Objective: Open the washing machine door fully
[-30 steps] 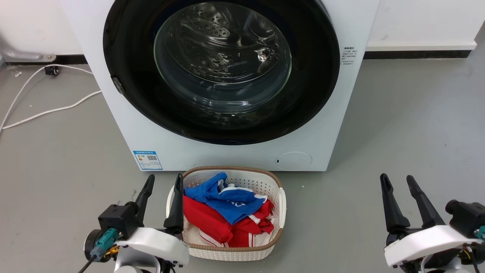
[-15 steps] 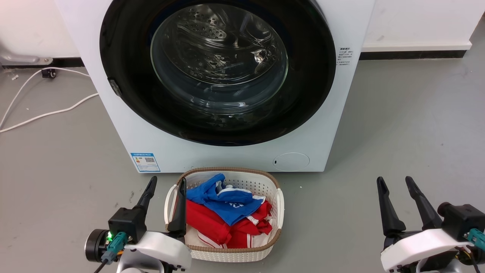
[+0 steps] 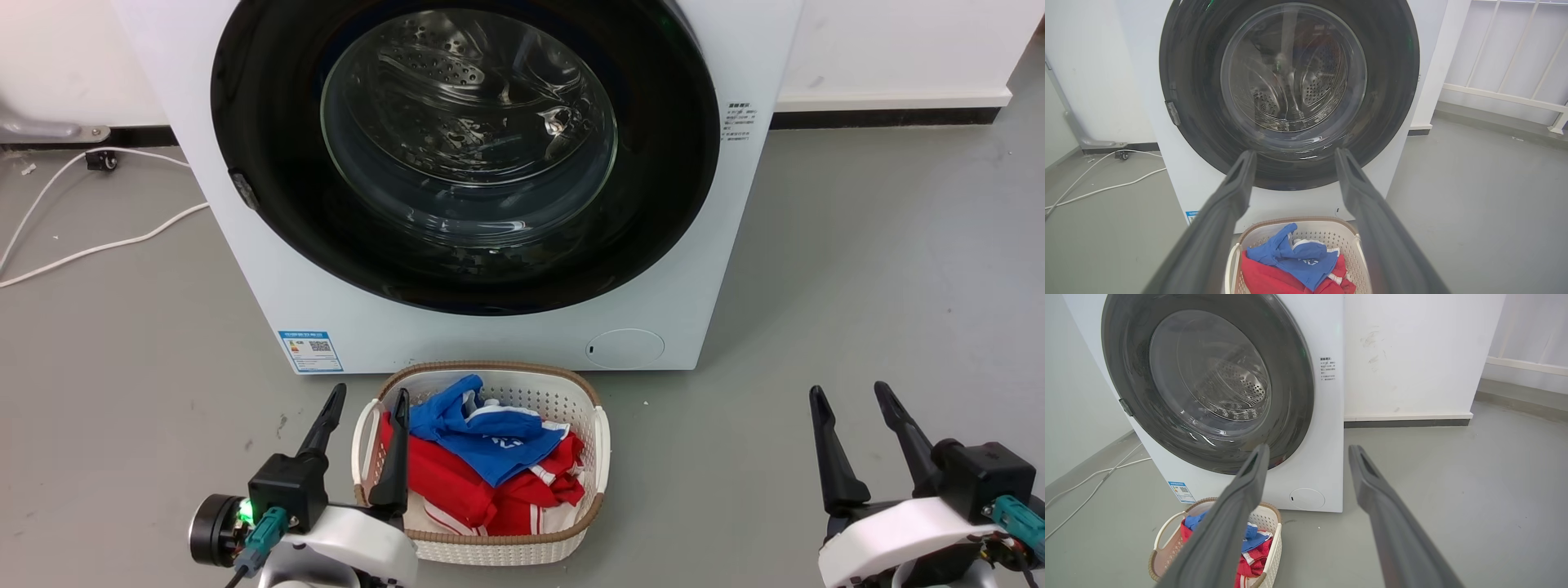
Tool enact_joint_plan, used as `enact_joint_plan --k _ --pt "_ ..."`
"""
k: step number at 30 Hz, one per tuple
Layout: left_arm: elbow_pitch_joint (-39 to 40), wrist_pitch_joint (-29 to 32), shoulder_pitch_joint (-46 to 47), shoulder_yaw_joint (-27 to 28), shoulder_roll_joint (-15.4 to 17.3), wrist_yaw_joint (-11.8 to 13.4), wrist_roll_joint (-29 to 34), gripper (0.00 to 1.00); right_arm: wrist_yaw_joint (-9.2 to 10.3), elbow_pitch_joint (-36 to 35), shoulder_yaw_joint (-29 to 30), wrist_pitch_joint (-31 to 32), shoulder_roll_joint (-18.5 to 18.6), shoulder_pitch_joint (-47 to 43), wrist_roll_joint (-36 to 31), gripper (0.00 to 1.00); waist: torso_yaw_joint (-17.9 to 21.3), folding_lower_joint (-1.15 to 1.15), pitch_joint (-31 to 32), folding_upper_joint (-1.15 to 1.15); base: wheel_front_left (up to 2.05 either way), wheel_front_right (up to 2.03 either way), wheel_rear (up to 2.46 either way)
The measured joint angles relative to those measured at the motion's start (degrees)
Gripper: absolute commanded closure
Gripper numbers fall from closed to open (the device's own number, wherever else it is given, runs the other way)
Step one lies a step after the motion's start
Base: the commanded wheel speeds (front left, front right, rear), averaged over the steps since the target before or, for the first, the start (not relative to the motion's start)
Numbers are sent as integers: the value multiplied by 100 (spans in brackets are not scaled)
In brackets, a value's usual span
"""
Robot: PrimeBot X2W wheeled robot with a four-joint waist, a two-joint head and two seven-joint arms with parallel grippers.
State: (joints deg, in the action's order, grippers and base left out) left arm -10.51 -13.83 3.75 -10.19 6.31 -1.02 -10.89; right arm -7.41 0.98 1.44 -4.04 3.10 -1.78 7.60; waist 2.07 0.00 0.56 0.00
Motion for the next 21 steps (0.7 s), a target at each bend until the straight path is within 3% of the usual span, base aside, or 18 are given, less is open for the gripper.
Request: enact_joint_plan --k 21 --pt "-242 -116 2 8 -71 -89 53 0 -1 148 2 -125 -11 -25 -167 0 13 0 4 0 0 0 0"
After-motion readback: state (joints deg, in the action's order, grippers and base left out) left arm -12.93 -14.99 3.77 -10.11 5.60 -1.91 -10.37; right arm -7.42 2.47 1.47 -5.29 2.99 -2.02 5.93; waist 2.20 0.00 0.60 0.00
